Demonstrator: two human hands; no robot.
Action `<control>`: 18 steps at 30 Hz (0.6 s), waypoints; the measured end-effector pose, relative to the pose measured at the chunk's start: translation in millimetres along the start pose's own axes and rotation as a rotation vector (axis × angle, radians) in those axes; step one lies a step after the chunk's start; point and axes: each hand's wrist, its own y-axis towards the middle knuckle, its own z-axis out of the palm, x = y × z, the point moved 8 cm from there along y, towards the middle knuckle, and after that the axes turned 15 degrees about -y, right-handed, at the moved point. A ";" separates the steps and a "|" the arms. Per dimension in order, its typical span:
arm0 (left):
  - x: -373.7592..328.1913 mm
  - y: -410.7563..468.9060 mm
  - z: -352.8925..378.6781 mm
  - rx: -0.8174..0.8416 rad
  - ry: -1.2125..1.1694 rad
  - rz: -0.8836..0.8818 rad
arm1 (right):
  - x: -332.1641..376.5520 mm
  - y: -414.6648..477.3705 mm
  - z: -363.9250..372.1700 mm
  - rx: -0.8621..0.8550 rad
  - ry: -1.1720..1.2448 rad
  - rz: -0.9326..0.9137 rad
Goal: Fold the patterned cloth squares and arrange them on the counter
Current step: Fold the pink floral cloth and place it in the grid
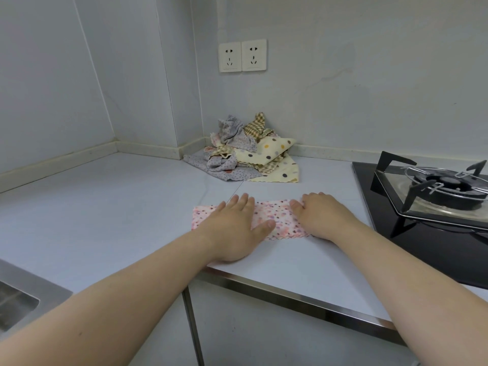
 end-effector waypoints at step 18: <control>-5.2 -3.3 9.8 0.085 0.047 0.014 | 13.2 -21.3 -45.2 -0.275 0.823 -0.090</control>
